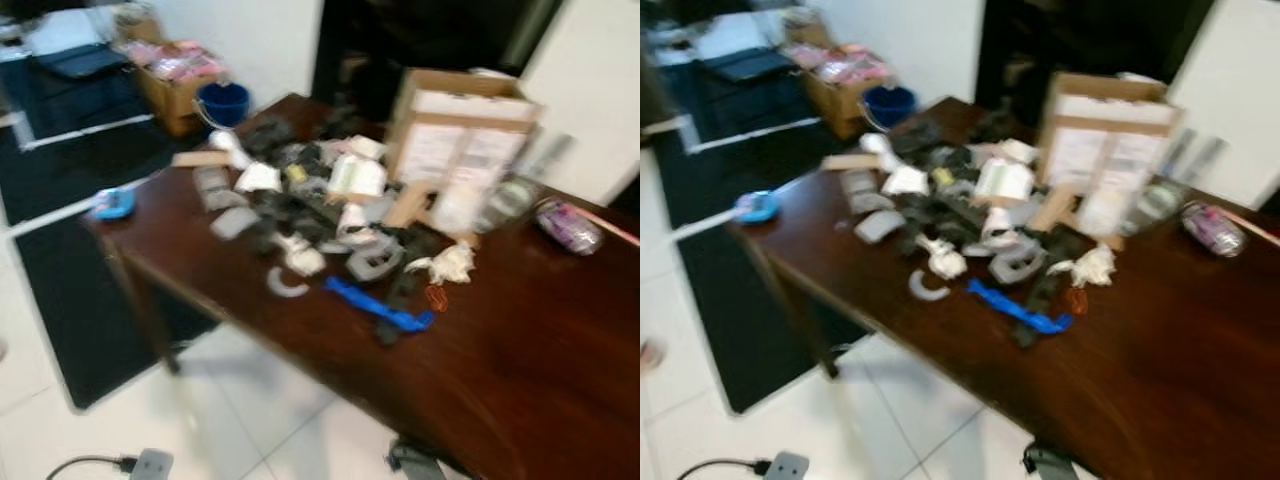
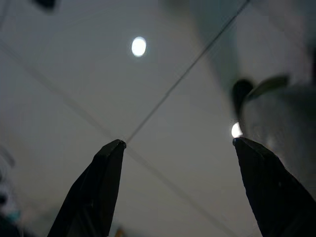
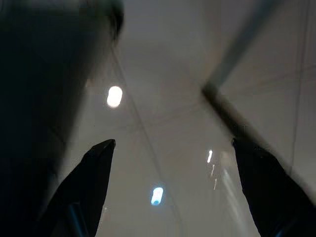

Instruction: Picking trash to rubbish bin

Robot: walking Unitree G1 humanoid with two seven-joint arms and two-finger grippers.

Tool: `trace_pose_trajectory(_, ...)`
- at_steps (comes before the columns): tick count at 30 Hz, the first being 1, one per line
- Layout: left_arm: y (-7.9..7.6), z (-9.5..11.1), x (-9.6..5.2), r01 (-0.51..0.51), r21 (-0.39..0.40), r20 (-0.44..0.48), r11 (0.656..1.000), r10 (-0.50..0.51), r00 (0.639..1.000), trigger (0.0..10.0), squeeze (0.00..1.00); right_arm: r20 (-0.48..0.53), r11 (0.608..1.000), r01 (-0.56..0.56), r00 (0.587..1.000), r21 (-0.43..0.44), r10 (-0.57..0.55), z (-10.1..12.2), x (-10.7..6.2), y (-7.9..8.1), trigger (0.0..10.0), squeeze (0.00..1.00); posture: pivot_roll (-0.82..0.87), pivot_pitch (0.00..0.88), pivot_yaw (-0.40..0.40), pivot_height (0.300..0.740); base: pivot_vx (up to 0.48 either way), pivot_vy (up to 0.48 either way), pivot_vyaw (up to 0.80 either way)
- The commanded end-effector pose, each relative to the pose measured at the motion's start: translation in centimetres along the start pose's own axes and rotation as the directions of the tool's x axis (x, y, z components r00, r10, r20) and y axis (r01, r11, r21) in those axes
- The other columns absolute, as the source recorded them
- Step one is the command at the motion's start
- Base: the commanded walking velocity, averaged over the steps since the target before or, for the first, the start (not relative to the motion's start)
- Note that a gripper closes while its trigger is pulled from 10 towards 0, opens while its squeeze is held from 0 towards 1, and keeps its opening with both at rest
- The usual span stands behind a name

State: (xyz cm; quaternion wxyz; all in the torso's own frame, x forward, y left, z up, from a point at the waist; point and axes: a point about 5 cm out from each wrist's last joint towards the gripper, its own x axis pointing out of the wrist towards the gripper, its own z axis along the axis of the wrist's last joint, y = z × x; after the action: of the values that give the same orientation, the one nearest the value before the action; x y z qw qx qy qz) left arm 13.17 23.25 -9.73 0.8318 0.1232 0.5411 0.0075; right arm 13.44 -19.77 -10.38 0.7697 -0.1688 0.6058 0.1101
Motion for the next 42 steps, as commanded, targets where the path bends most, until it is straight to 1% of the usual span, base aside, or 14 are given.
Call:
trace_pose_trajectory(1,-0.5,-1.5,-0.2,0.008,-0.016,-0.047,1.0,-0.009,0.999,10.0,0.0,-0.022,1.0,-0.014,1.0,-0.007,0.014,-0.4,0.0,0.4,10.0,0.0,0.17,0.071,-0.058,0.74,0.0,0.0,-0.77)
trace_pose_trajectory(13,-0.3,-2.0,-0.2,0.002,-0.028,-0.057,1.0,-0.003,0.998,10.0,0.0,-0.089,0.998,-0.062,0.994,-0.015,0.06,-2.1,-0.1,-0.1,10.0,0.0,0.18,0.073,-0.06,0.74,0.0,0.0,-0.77)
trace_pose_trajectory(22,-0.2,-2.1,-0.3,0.001,-0.02,-0.059,1.0,-0.002,0.998,10.0,0.0,-0.106,1.0,-0.028,0.994,0.012,0.029,-2.9,-0.2,-1.0,10.0,0.0,0.17,0.073,-0.056,0.74,0.0,0.0,-0.77)
trace_pose_trajectory(25,-0.2,-2.2,-0.3,-0.003,-0.019,-0.062,1.0,0.001,0.998,10.0,0.0,-0.092,0.994,0.026,0.996,0.102,-0.017,-3.2,-0.3,-1.8,10.0,0.0,0.17,0.074,-0.055,0.74,0.0,0.0,-0.77)
trace_pose_trajectory(27,-0.2,-2.2,-0.3,-0.003,-0.019,-0.062,1.0,0.001,0.998,10.0,0.0,-0.092,0.994,0.026,0.996,0.102,-0.017,-3.2,-0.3,-1.8,10.0,0.0,0.17,0.074,-0.055,0.74,0.0,0.0,-0.77)
trace_pose_trajectory(31,-0.2,-2.4,-0.3,-0.014,-0.034,-0.072,0.999,0.012,0.997,10.0,0.0,-0.09,0.981,0.091,0.993,0.174,-0.076,-3.5,-0.5,-2.9,10.0,0.0,0.17,0.076,-0.058,0.74,0.0,0.0,-0.19)
trace_pose_trajectory(33,-0.1,-2.8,-0.4,-0.046,-0.09,-0.082,0.995,0.039,0.996,10.0,0.0,-0.089,0.978,0.104,0.992,0.183,-0.089,-3.6,-0.6,-3.3,10.0,0.0,0.18,0.077,-0.061,0.74,0.0,0.0,0.0)
trace_pose_trajectory(34,0.1,-3.1,-0.5,-0.072,-0.129,-0.092,0.989,0.061,0.994,10.0,0.0,-0.09,0.976,0.11,0.991,0.186,-0.094,-3.7,-0.6,-3.5,10.0,0.0,0.18,0.078,-0.064,0.74,0.0,0.0,0.0)
trace_pose_trajectory(36,1.2,-4.4,-0.8,-0.169,-0.268,-0.138,0.948,0.136,0.981,10.0,0.0,-0.092,0.977,0.116,0.991,0.177,-0.101,-3.8,-0.7,-3.6,10.0,0.0,0.19,0.079,-0.069,0.74,0.0,0.0,0.0)
trace_pose_trajectory(37,1.2,-4.4,-0.8,-0.169,-0.268,-0.138,0.948,0.136,0.981,10.0,0.0,-0.092,0.977,0.116,0.991,0.177,-0.101,-3.8,-0.7,-3.6,10.0,0.0,0.19,0.079,-0.069,0.74,0.0,0.0,0.0)
trace_pose_trajectory(39,1.8,-5.1,-1.0,-0.22,-0.321,-0.165,0.921,0.174,0.971,10.0,0.0,-0.094,0.979,0.108,0.991,0.173,-0.092,-3.8,-0.5,-2.9,10.0,0.0,0.2,0.081,-0.074,0.74,0.0,0.0,0.0)
trace_pose_trajectory(40,3.4,-7.1,-1.8,-0.343,-0.429,-0.238,0.836,0.262,0.935,10.0,0.0,-0.095,0.982,0.094,0.992,0.164,-0.079,-3.7,-0.3,-1.9,10.0,0.0,0.21,0.082,-0.08,0.74,0.0,0.0,0.0)
trace_pose_trajectory(41,3.4,-7.1,-1.8,-0.343,-0.429,-0.238,0.836,0.262,0.935,10.0,0.0,-0.095,0.982,0.094,0.992,0.164,-0.079,-3.7,-0.3,-1.9,10.0,0.0,0.21,0.082,-0.08,0.74,0.0,0.0,0.0)
trace_pose_trajectory(42,3.9,-7.8,-2.1,-0.385,-0.459,-0.266,0.8,0.29,0.919,10.0,0.0,-0.096,0.983,0.091,0.993,0.16,-0.076,-3.7,-0.3,-1.7,10.0,0.0,0.22,0.084,-0.083,0.74,0.0,0.0,0.0)
